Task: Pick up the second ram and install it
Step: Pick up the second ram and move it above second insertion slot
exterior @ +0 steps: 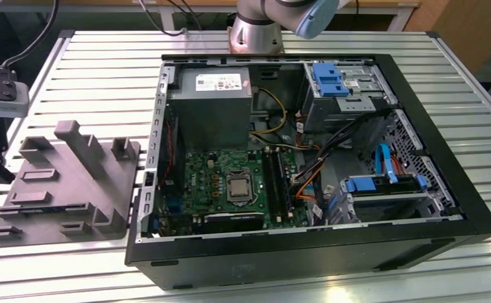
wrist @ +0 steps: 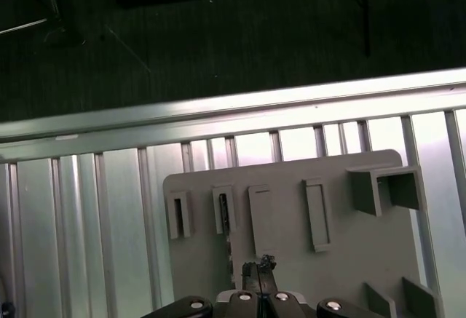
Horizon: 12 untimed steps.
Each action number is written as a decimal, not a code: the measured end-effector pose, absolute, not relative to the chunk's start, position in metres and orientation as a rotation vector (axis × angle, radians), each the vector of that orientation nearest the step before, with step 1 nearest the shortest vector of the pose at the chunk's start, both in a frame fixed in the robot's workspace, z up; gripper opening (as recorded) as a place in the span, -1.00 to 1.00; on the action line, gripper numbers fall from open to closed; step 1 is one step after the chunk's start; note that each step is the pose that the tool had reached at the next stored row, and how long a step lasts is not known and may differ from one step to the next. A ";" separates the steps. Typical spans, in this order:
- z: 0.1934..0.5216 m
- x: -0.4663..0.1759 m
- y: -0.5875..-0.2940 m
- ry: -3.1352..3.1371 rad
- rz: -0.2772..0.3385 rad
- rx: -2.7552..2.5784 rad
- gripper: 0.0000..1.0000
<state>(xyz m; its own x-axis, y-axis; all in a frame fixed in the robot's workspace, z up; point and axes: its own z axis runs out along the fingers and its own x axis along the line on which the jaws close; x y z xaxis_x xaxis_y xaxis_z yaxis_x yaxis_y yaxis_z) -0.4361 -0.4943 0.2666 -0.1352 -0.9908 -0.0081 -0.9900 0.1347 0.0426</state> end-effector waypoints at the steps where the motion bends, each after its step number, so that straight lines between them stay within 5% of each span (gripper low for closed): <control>1: 0.266 -0.436 -0.494 -2.347 -0.058 2.054 -0.79; 12: 0.262 -0.435 -0.497 -2.320 -0.058 2.084 -0.79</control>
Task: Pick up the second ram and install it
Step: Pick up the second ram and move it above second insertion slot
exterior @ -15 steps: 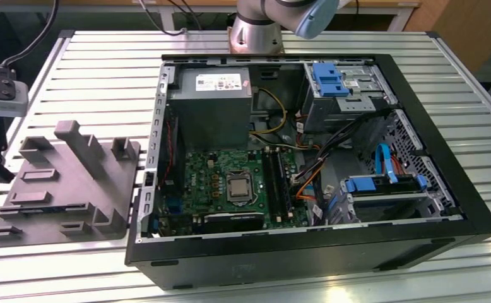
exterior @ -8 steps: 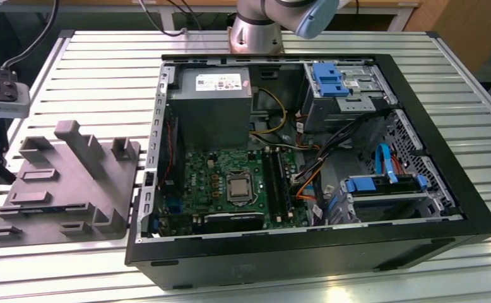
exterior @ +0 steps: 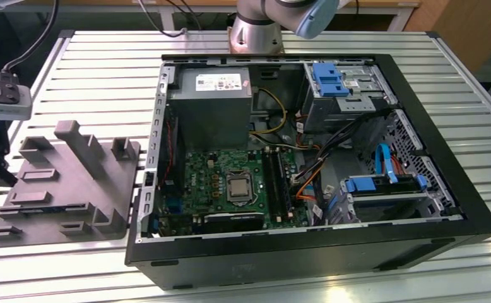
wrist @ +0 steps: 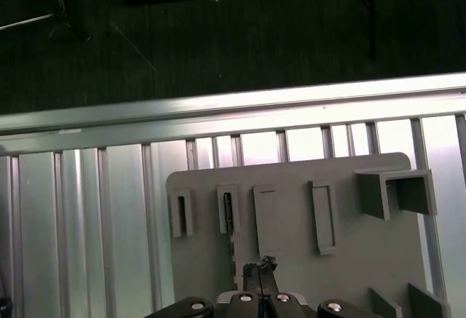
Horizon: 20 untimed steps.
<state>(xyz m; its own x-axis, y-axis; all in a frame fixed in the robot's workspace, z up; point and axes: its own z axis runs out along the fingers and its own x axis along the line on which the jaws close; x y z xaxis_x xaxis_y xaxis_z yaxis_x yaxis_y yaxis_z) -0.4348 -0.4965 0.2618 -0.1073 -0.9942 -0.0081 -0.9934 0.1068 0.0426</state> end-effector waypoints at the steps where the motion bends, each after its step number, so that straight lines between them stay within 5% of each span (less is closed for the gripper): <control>1: 0.261 -0.435 -0.497 -2.318 -0.058 2.086 -0.79; 20: 0.253 -0.431 -0.499 -2.285 -0.057 2.121 -0.79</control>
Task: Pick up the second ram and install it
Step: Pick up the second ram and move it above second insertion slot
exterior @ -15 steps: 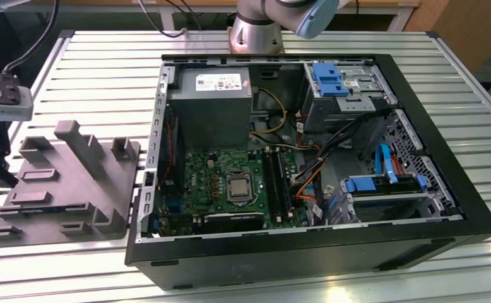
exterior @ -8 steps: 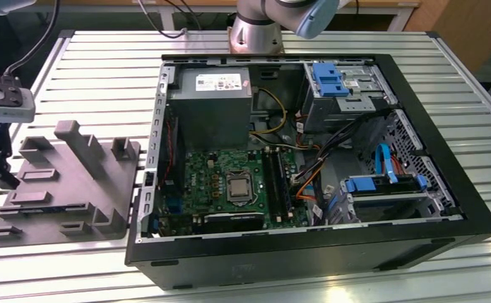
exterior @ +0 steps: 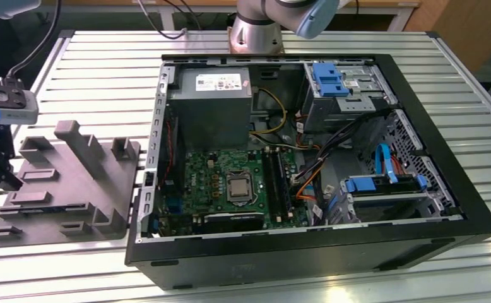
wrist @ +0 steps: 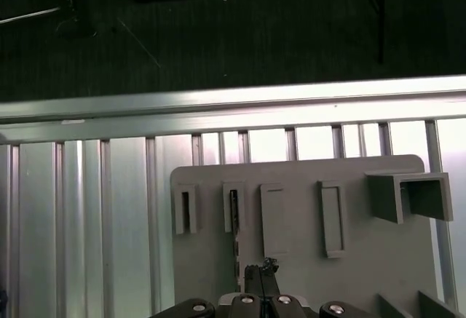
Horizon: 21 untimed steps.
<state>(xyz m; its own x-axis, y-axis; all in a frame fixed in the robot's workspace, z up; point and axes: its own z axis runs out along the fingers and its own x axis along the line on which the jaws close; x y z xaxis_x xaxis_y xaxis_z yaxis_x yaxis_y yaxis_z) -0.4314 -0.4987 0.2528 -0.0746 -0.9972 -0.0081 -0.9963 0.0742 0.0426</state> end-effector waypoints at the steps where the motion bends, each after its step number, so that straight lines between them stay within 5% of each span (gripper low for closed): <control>1: 0.252 -0.431 -0.499 -2.284 -0.057 2.122 -0.79; 21: 0.243 -0.428 -0.502 -2.259 -0.057 2.149 -0.79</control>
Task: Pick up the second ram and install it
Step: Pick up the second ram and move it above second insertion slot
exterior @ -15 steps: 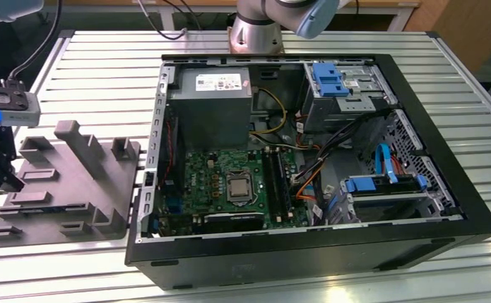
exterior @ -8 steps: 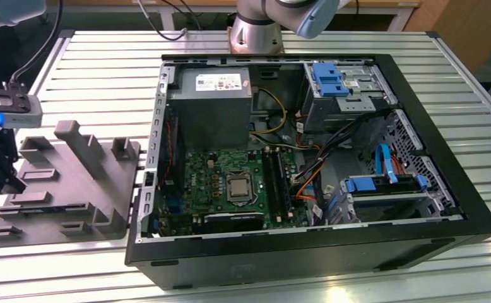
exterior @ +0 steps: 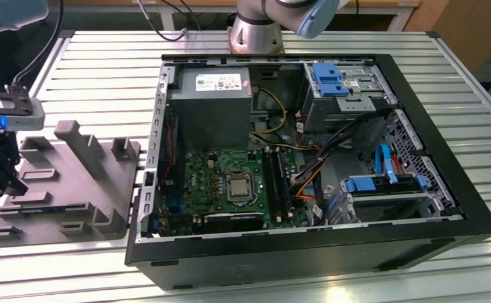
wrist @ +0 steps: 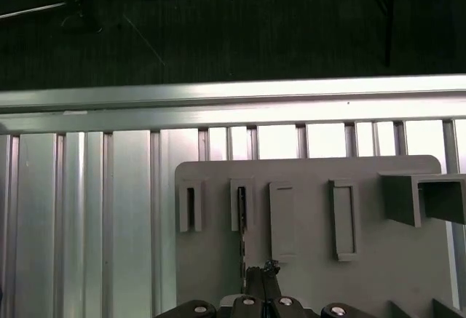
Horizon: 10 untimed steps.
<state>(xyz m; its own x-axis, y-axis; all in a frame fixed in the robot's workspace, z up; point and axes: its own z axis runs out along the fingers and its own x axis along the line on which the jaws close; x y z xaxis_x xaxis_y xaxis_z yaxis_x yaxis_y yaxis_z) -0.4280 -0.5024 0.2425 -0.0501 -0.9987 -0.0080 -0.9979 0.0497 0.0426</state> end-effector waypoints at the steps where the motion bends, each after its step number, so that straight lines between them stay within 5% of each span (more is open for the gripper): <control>1: 0.242 -0.428 -0.503 -2.258 -0.057 2.150 -0.79; 10: 0.238 -0.426 -0.505 -2.248 -0.057 2.160 -0.79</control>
